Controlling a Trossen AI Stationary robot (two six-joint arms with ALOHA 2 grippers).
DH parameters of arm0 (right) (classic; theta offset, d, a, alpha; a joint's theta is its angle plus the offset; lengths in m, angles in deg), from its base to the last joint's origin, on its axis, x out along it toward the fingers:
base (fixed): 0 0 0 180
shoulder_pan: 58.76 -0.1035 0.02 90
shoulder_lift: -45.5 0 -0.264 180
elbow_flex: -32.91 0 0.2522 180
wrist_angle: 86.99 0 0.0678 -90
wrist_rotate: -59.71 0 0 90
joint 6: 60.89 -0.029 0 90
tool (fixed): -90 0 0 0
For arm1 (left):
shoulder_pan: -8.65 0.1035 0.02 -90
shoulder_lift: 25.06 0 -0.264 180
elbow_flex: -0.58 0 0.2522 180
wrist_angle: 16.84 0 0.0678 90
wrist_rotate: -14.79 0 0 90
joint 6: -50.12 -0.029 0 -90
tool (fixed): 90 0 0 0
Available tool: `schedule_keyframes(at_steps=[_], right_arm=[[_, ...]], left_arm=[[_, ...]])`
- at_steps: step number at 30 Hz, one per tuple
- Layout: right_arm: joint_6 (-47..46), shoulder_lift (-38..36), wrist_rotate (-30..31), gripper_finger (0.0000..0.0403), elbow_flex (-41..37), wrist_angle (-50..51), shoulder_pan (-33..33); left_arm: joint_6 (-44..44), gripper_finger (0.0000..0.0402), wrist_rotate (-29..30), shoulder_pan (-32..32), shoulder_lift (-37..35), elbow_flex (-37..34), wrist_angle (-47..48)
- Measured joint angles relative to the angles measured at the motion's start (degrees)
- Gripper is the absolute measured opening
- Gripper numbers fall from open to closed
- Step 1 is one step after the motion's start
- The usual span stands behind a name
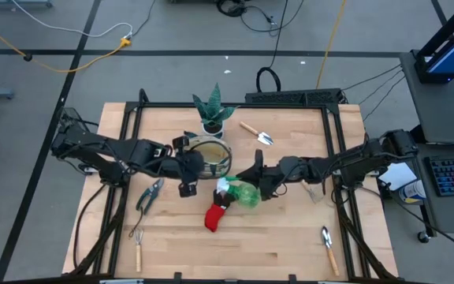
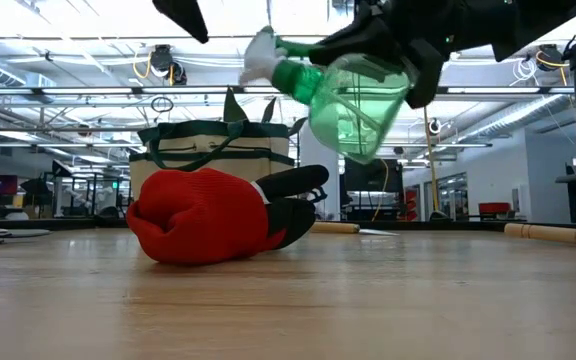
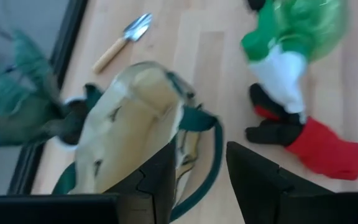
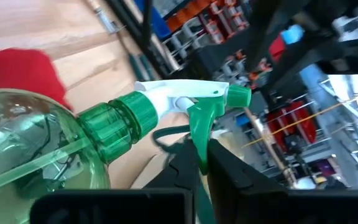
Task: Pick & Place Garden tools in Gardening bag
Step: Put the green spray bottle into the gardening bag
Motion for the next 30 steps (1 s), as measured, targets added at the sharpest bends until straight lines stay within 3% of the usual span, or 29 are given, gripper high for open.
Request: schedule_keyframes(at_steps=[10,21,30], right_arm=[[9.76,0.02,-0.42,0.0011,0.0,-7.7,0.93],[16.37,0.02,-0.49,0.0011,0.26,-18.91,0.93],[17.37,0.5,-0.6,0.0011,8.04,-13.2,3.85]], left_arm=[[6.1,0.0149,4.82,-2.01,0.0,0.0,5.3],[8.45,0.0149,5.02,-2.54,0.0,0.0,9.05],[8.15,0.0149,5.03,-2.54,0.0,-0.45,8.31]])
